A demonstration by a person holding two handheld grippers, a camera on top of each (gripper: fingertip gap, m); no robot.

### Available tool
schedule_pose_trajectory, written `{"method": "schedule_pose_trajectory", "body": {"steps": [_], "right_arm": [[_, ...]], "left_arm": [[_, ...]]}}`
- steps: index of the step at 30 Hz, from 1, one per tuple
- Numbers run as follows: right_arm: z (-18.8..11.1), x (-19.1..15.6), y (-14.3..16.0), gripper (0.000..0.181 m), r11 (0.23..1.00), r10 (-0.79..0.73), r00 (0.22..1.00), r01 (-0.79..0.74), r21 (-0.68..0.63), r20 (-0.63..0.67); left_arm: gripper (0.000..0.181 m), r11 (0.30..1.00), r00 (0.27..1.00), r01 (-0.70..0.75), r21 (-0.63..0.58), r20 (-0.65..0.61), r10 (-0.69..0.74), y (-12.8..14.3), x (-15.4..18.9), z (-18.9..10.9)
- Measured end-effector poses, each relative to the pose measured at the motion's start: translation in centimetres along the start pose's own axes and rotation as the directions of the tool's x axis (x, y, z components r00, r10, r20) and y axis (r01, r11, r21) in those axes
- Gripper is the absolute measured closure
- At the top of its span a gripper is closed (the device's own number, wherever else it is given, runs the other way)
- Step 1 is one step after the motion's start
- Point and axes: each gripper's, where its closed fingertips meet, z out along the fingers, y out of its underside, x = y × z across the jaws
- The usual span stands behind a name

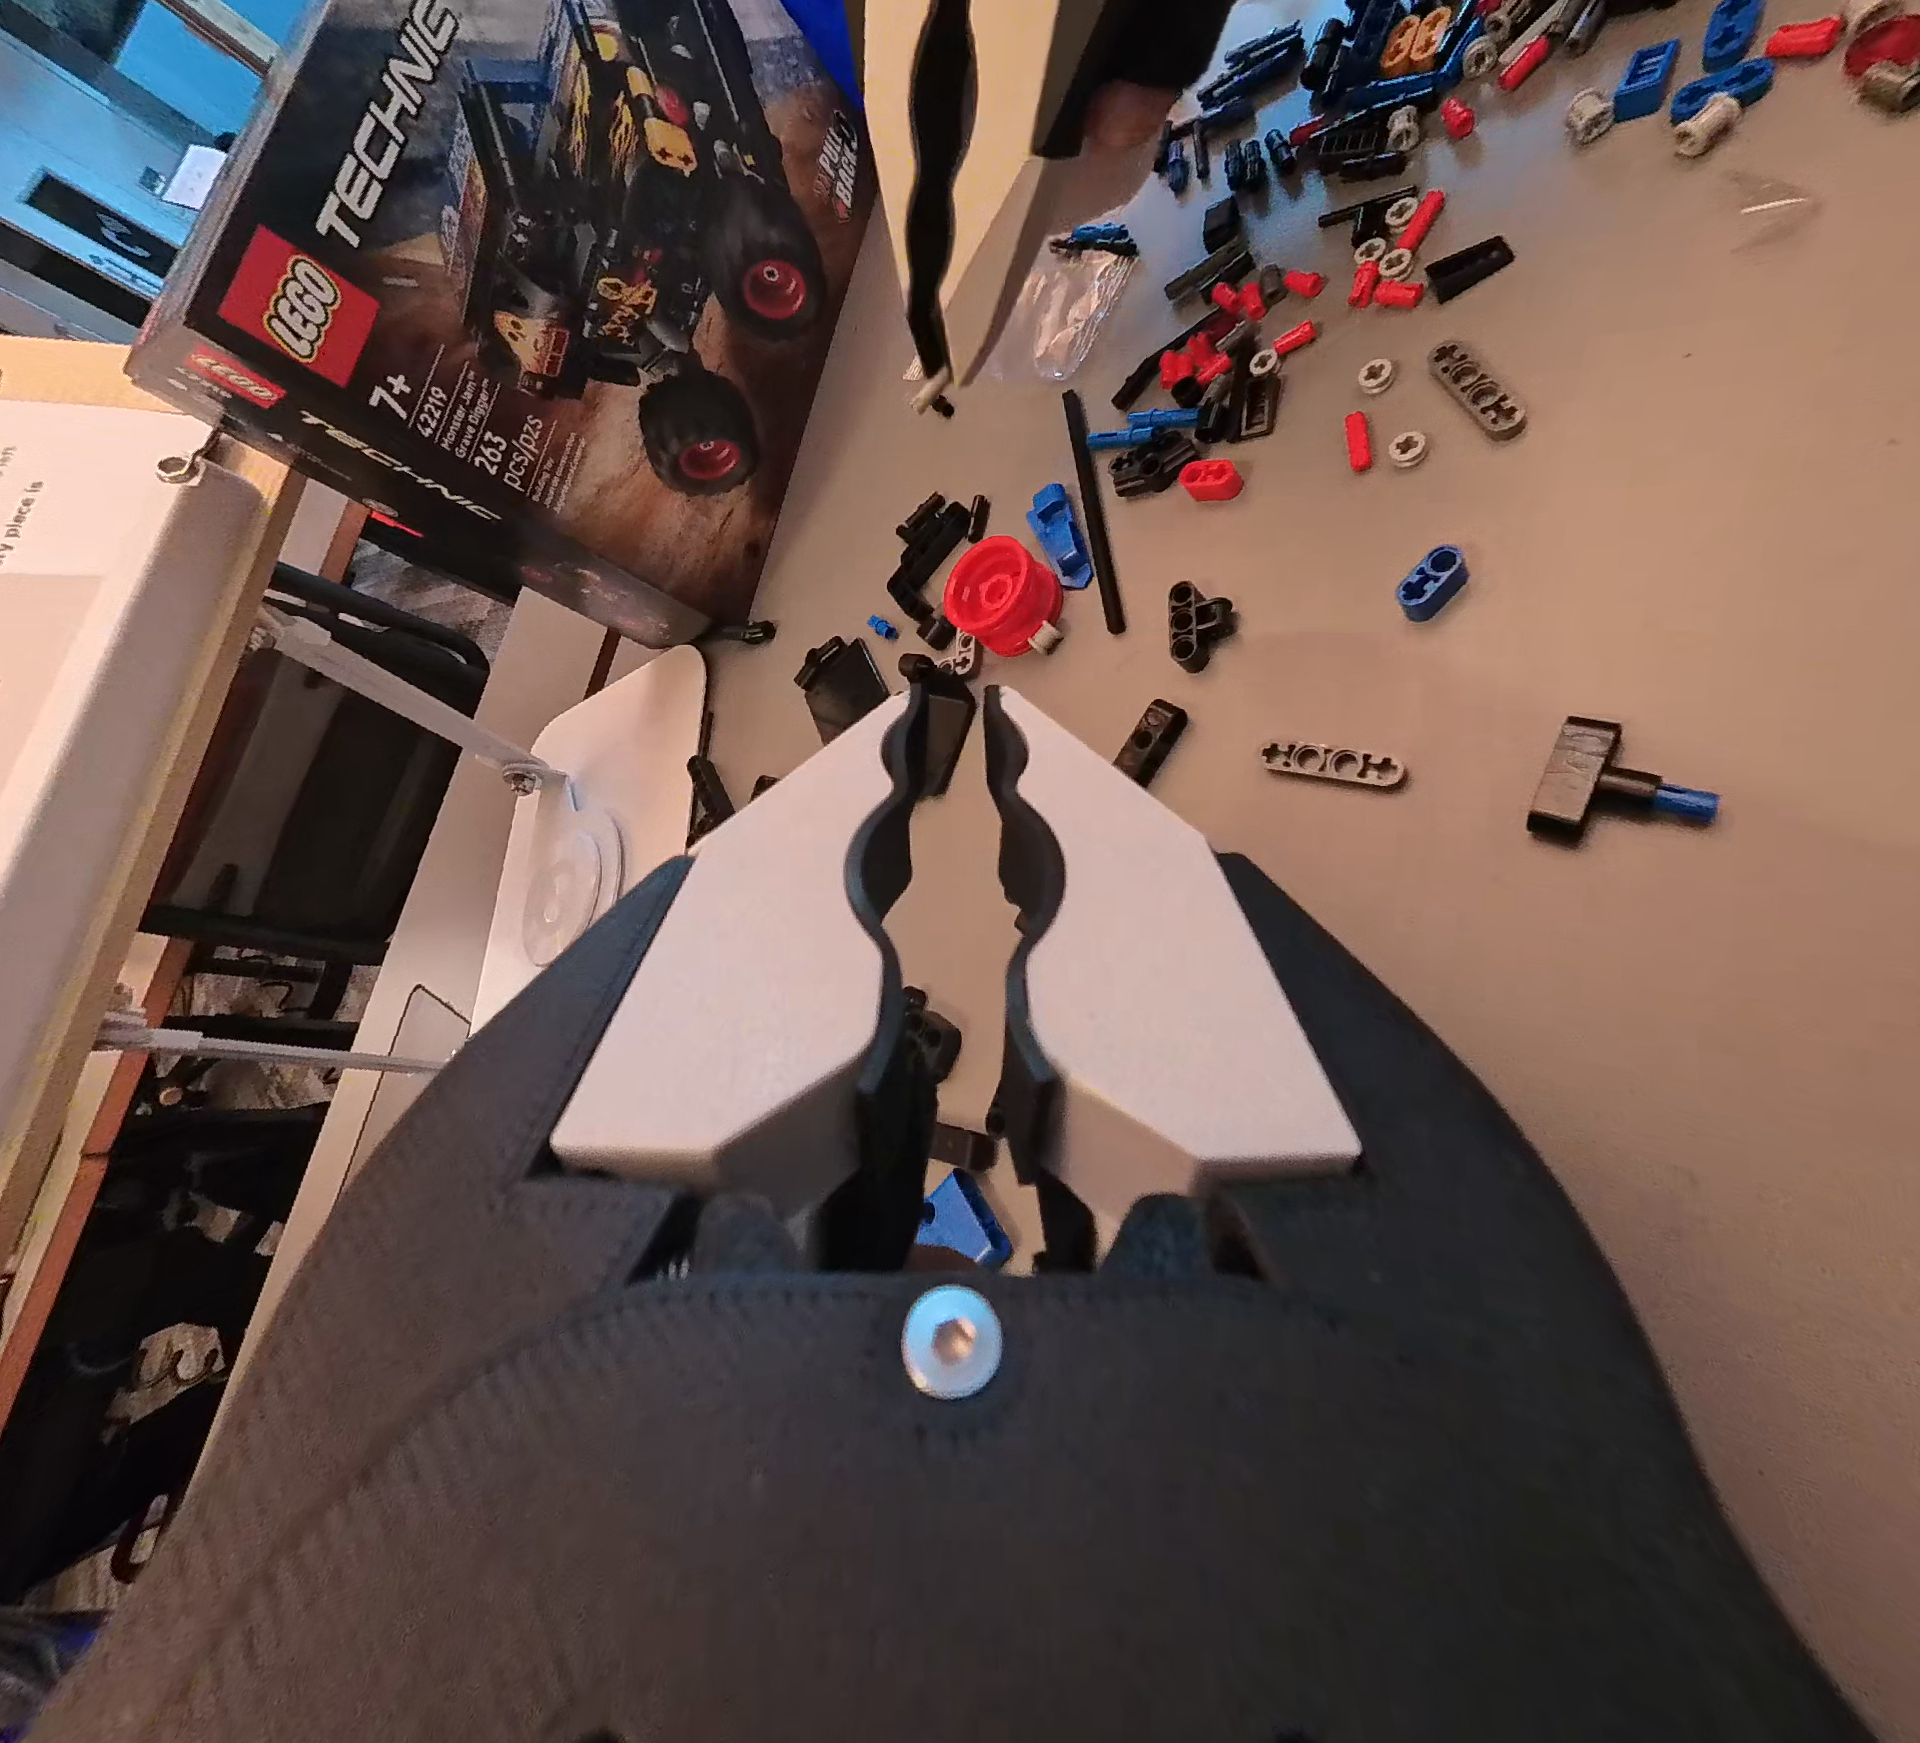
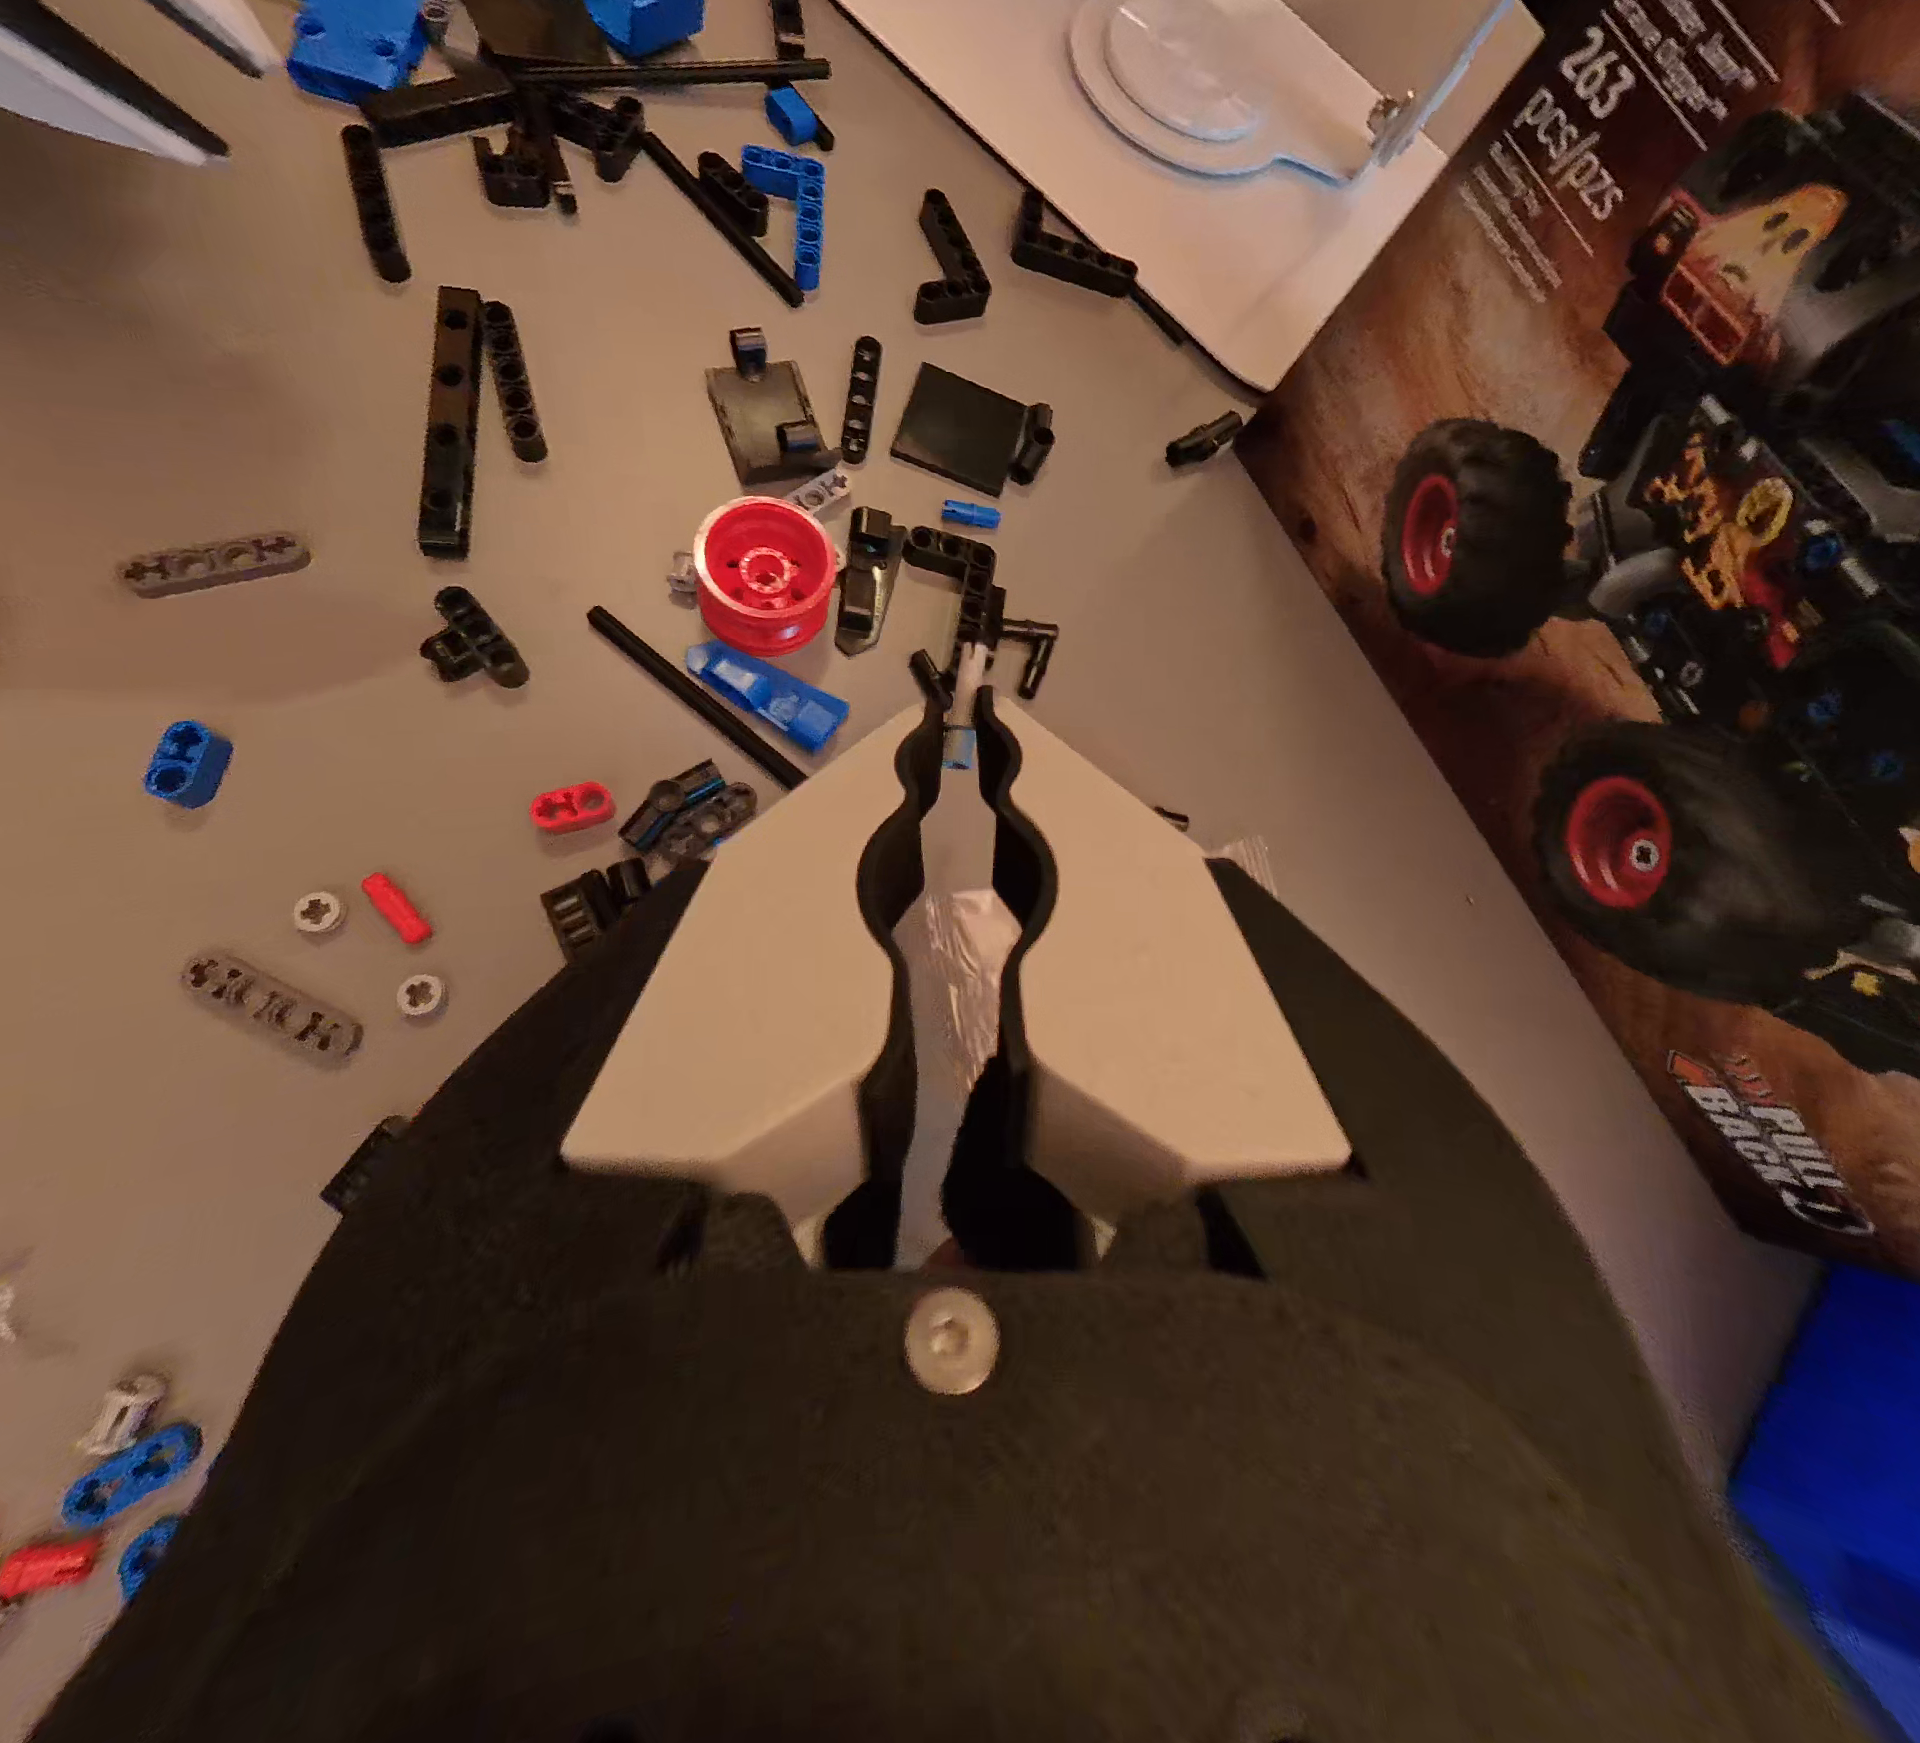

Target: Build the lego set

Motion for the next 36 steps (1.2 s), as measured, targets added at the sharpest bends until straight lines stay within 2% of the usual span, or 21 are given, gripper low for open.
{"method": "schedule_pose_trajectory", "body": {"steps": [12,24,36], "right_arm": [[-0.2,-1.1,-0.7,0.178,0.998,-0.061,0.998,0.060,0.017,0.023],[-0.7,-3.6,-1.7,0.178,0.986,-0.165,0.982,0.160,0.050,0.092],[-1.5,-7.2,-3.5,0.179,0.950,-0.295,0.940,0.269,0.156,0.174]], "left_arm": [[0.170,1.000,1.000,-0.002,-0.013,-0.015,0.001,0.4,0.1,0.0],[0.163,1.000,0.993,0.022,0.003,-0.112,-0.021,0.4,1.0,-0.8],[0.159,0.999,0.998,-0.021,0.033,-0.062,0.023,-0.5,0.7,-0.8]]}}
